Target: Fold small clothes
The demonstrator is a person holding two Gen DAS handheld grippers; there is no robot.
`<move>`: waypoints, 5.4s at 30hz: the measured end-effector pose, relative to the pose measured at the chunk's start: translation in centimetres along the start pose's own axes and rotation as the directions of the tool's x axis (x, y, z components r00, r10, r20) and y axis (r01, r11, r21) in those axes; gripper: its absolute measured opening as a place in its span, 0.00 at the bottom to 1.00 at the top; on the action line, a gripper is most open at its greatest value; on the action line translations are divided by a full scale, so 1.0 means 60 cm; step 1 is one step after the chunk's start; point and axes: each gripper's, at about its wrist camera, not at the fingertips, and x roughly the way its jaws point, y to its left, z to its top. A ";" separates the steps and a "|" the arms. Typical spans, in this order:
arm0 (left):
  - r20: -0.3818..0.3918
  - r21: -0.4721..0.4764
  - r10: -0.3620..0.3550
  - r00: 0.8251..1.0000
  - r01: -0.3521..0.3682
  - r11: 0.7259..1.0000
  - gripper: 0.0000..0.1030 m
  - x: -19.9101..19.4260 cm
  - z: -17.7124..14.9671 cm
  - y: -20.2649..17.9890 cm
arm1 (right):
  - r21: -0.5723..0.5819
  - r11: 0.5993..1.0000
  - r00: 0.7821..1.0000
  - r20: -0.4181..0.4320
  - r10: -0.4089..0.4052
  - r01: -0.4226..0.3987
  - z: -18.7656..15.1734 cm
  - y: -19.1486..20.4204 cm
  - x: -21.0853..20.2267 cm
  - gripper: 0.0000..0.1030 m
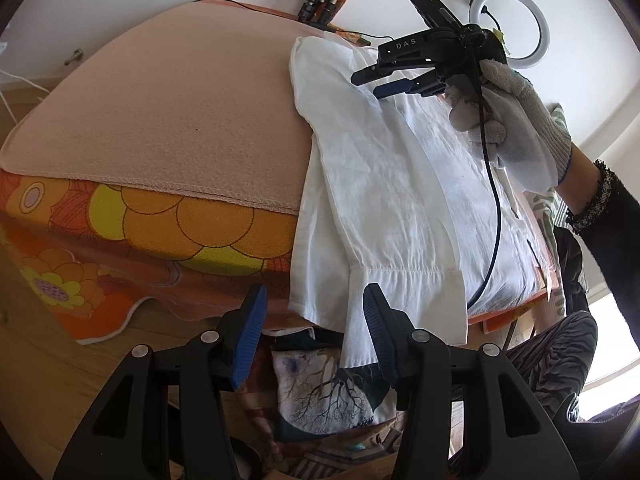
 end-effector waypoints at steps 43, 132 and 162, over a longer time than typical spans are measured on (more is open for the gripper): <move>0.060 0.150 -0.158 0.986 0.148 0.978 0.03 -0.036 0.007 -0.062 | 0.003 0.988 0.986 -0.064 -0.152 0.152 0.098 0.146 0.048 0.25; -0.091 0.440 -0.068 0.994 0.101 0.892 0.08 0.083 0.032 -0.202 | 0.158 0.975 0.920 0.384 0.082 -0.153 -0.434 -0.201 -0.367 0.59; -0.198 0.406 -0.062 0.978 0.139 0.903 0.08 0.184 0.097 -0.239 | -0.236 0.967 0.936 0.307 0.172 -0.101 0.035 -0.078 -0.169 0.17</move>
